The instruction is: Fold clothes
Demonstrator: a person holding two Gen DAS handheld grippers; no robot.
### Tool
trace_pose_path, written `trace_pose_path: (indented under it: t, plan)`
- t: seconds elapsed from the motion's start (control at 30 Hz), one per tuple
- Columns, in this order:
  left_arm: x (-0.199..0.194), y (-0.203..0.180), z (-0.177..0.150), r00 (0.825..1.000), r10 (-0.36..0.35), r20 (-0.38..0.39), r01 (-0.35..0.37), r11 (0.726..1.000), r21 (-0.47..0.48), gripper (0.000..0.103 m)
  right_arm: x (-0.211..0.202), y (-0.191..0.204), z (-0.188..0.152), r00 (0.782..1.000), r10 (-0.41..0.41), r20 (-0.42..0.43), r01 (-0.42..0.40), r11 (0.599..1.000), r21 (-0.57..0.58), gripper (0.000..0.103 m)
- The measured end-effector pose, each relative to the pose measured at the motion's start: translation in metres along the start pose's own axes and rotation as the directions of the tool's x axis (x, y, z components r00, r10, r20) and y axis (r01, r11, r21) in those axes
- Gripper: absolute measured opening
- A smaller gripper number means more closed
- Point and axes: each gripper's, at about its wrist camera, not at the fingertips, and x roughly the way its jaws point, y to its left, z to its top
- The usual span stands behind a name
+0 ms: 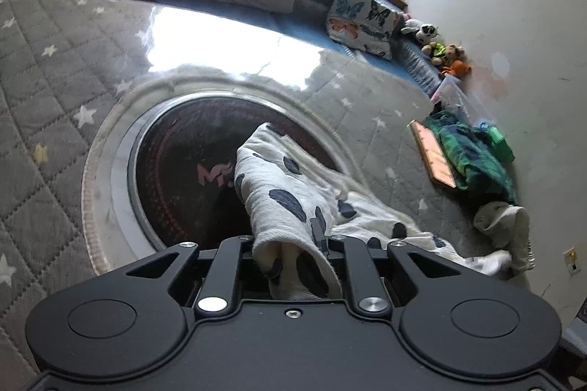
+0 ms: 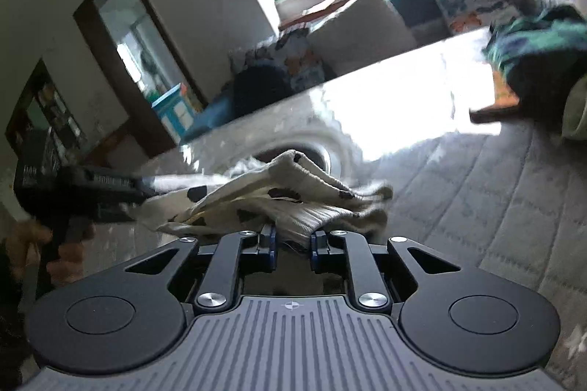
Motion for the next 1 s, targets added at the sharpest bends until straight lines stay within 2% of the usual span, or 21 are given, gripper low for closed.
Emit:
trace_pose_path:
  t: [0.13,0.2,0.37,0.47,0.6,0.7,0.77,0.8,0.83,0.9,0.93,1.0]
  plan:
    - [0.004,0.006,-0.002,1.0,0.007,-0.015,-0.007,1.0,-0.007,0.018,0.003,-0.002,-0.016,0.999,0.002,-0.038,-0.001,1.0,0.026,0.023]
    - [0.004,0.006,-0.002,1.0,0.009,-0.015,-0.009,1.0,-0.005,0.018,0.002,-0.001,-0.019,0.999,0.003,-0.042,-0.001,0.999,0.039,0.03]
    - [0.007,0.007,-0.004,1.0,0.008,-0.019,-0.008,1.0,-0.004,0.018,0.002,-0.003,-0.025,0.998,-0.018,-0.055,0.022,0.998,0.063,0.033]
    - [0.008,0.008,-0.005,1.0,0.007,-0.023,-0.007,1.0,-0.008,0.018,0.011,-0.008,-0.03,0.997,-0.033,-0.074,0.04,0.995,0.096,0.043]
    - [0.009,0.009,-0.006,1.0,0.01,-0.028,-0.01,1.0,-0.004,0.018,0.02,-0.019,-0.034,0.999,0.025,-0.045,-0.017,0.984,0.176,0.052]
    - [0.01,0.009,-0.006,0.999,0.012,-0.03,-0.012,1.0,-0.004,0.018,0.026,-0.021,-0.031,0.998,0.049,-0.028,-0.042,0.979,0.201,0.053]
    - [0.011,0.008,-0.006,0.999,0.014,-0.031,-0.014,1.0,-0.001,0.018,0.03,-0.021,-0.032,0.997,0.068,-0.022,-0.062,0.977,0.204,0.051]
    - [0.012,0.008,-0.007,0.999,0.014,-0.033,-0.014,1.0,0.0,0.018,0.032,-0.021,-0.032,0.997,0.077,-0.02,-0.071,0.977,0.203,0.047]
    - [0.012,0.008,-0.007,0.999,0.016,-0.035,-0.016,1.0,0.001,0.018,0.033,-0.022,-0.032,0.996,0.081,-0.022,-0.074,0.976,0.204,0.036]
    - [0.012,0.008,-0.007,0.999,0.019,-0.036,-0.019,1.0,0.0,0.018,0.038,-0.029,-0.034,0.993,0.113,-0.025,-0.103,0.961,0.257,0.025]
    - [0.012,0.009,-0.007,0.999,0.019,-0.036,-0.019,1.0,-0.003,0.018,0.037,-0.031,-0.034,0.992,0.127,-0.02,-0.116,0.954,0.277,0.021]
    - [0.012,0.01,-0.006,0.999,0.02,-0.034,-0.021,1.0,-0.011,0.018,0.036,-0.034,-0.033,0.988,0.152,-0.008,-0.142,0.939,0.314,0.019]
